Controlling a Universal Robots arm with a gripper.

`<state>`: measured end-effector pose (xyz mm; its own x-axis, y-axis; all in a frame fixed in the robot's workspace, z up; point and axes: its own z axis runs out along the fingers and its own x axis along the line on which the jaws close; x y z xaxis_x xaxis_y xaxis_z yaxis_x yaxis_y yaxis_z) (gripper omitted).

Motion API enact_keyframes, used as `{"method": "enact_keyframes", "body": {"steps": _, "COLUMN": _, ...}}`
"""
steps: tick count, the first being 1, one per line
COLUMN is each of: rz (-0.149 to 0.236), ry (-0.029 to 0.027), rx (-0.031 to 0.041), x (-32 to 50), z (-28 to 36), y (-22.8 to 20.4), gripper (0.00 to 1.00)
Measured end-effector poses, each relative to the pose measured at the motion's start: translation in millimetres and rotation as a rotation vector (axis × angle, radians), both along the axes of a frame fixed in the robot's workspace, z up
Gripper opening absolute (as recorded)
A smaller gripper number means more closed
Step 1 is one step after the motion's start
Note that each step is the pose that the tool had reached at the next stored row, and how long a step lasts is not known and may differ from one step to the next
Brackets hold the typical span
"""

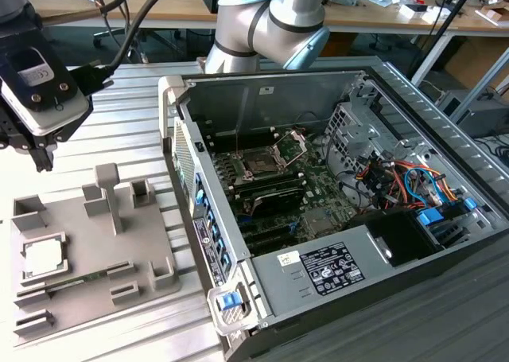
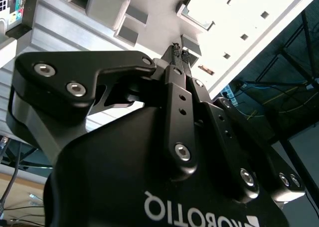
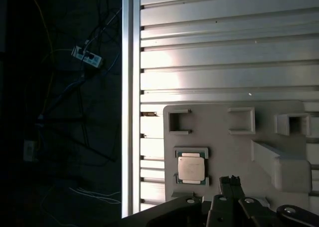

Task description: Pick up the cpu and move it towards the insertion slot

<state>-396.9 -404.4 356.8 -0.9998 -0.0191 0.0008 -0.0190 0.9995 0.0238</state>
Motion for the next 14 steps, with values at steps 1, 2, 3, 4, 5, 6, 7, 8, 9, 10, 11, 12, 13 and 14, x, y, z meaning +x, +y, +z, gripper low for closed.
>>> {"method": "enact_keyframes", "body": {"steps": 1, "rz": 0.0, "ry": 0.0, "rx": 0.0, "x": 0.0, "z": -0.2, "y": 0.0, "gripper": 0.11}}
{"method": "enact_keyframes", "body": {"steps": 2, "rz": 0.0, "ry": 0.0, "rx": 0.0, "x": 0.0, "z": -0.5, "y": 0.0, "gripper": 0.11}}
{"method": "enact_keyframes", "body": {"steps": 3, "rz": 0.0, "ry": 0.0, "rx": -0.0001, "x": 0.0, "z": -0.6, "y": 0.0, "gripper": 0.11}}
{"method": "enact_keyframes", "body": {"steps": 4, "rz": 0.0, "ry": -0.0001, "rx": -0.0001, "x": 0.0, "z": -1.1, "y": 0.0, "gripper": 0.11}}
{"method": "enact_keyframes", "body": {"steps": 5, "rz": 0.0, "ry": 0.0, "rx": -0.0004, "x": 0.0, "z": -1.6, "y": 0.0, "gripper": 0.11}}
{"method": "enact_keyframes", "body": {"steps": 6, "rz": 0.0, "ry": -0.0001, "rx": -0.0005, "x": 0.0, "z": -1.7, "y": 0.0, "gripper": 0.11}}
{"method": "enact_keyframes", "body": {"steps": 7, "rz": 0.0, "ry": 0.0, "rx": -0.0008, "x": 0.0, "z": -1.8, "y": 0.0, "gripper": 0.11}}
{"method": "enact_keyframes", "body": {"steps": 8, "rz": 0.0, "ry": 0.0, "rx": -0.0014, "x": 0.0, "z": -2.0, "y": 0.0, "gripper": 0.11}}
{"method": "enact_keyframes", "body": {"steps": 9, "rz": 0.0, "ry": 0.0, "rx": -0.002, "x": 0.0, "z": -2.1, "y": 0.0, "gripper": 0.11}}
{"method": "enact_keyframes", "body": {"steps": 10, "rz": 0.0, "ry": -0.0001, "rx": -0.0023, "x": 0.0, "z": -2.3, "y": 0.0, "gripper": 0.11}}
{"method": "enact_keyframes", "body": {"steps": 11, "rz": 0.0, "ry": 0.0, "rx": -0.0031, "x": 0.0, "z": -2.5, "y": 0.0, "gripper": 0.11}}
{"method": "enact_keyframes", "body": {"steps": 12, "rz": 0.0, "ry": -0.0001, "rx": -0.0038, "x": 0.0, "z": -2.8, "y": 0.0, "gripper": 0.11}}
{"method": "enact_keyframes", "body": {"steps": 13, "rz": 0.0, "ry": 0.0, "rx": -0.0042, "x": 0.0, "z": -2.9, "y": 0.0, "gripper": 0.11}}
{"method": "enact_keyframes", "body": {"steps": 14, "rz": 0.0, "ry": 0.0, "rx": -0.0044, "x": 0.0, "z": -3.0, "y": 0.0, "gripper": 0.11}}
